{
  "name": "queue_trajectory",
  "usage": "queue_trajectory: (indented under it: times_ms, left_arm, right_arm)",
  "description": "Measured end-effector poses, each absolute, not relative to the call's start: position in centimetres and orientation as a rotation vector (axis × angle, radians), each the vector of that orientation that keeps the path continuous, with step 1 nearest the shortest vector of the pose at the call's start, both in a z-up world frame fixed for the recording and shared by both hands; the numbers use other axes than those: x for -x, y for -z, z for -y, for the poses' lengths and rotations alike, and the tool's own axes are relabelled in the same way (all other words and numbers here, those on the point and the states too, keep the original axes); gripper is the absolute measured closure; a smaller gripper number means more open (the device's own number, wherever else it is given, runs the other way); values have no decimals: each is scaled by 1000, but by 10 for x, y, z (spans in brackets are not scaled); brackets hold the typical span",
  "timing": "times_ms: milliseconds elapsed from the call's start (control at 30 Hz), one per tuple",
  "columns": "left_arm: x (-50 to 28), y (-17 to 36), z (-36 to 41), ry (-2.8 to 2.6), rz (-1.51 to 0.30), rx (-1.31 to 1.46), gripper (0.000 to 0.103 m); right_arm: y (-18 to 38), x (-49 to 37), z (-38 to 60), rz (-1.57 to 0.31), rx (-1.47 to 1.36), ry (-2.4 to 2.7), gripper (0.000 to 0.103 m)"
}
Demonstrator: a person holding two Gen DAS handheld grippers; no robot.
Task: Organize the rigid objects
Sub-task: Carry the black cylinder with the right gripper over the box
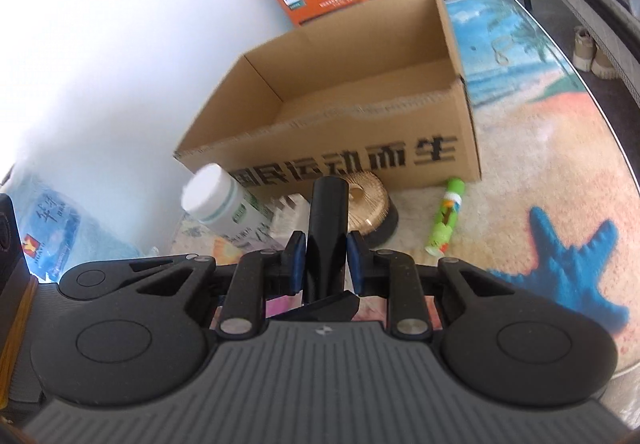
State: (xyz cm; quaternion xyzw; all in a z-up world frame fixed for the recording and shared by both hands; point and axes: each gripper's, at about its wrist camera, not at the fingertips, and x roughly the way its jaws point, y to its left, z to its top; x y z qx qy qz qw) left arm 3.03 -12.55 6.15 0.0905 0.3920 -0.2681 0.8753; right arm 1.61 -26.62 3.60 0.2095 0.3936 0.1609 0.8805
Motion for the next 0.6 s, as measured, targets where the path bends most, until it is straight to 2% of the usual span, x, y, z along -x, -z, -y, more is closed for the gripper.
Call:
queue_trajectory:
  times_ms: [167, 300, 467, 600]
  left_arm:
    - [-62, -110, 103, 500, -750, -192, 71]
    - [-102, -129, 88, 441, -759, -206, 71]
    - [-170, -122, 75, 373, -849, -251, 71]
    - [-218, -101, 69, 325, -939, -294, 71]
  right_arm:
    - [-83, -51, 248, -721, -414, -409, 82]
    - [-102, -99, 233, -719, -428, -464, 82]
    - [-96, -180, 213, -839, -503, -508, 82]
    - [-71, -243, 199, -978, -580, -512, 82]
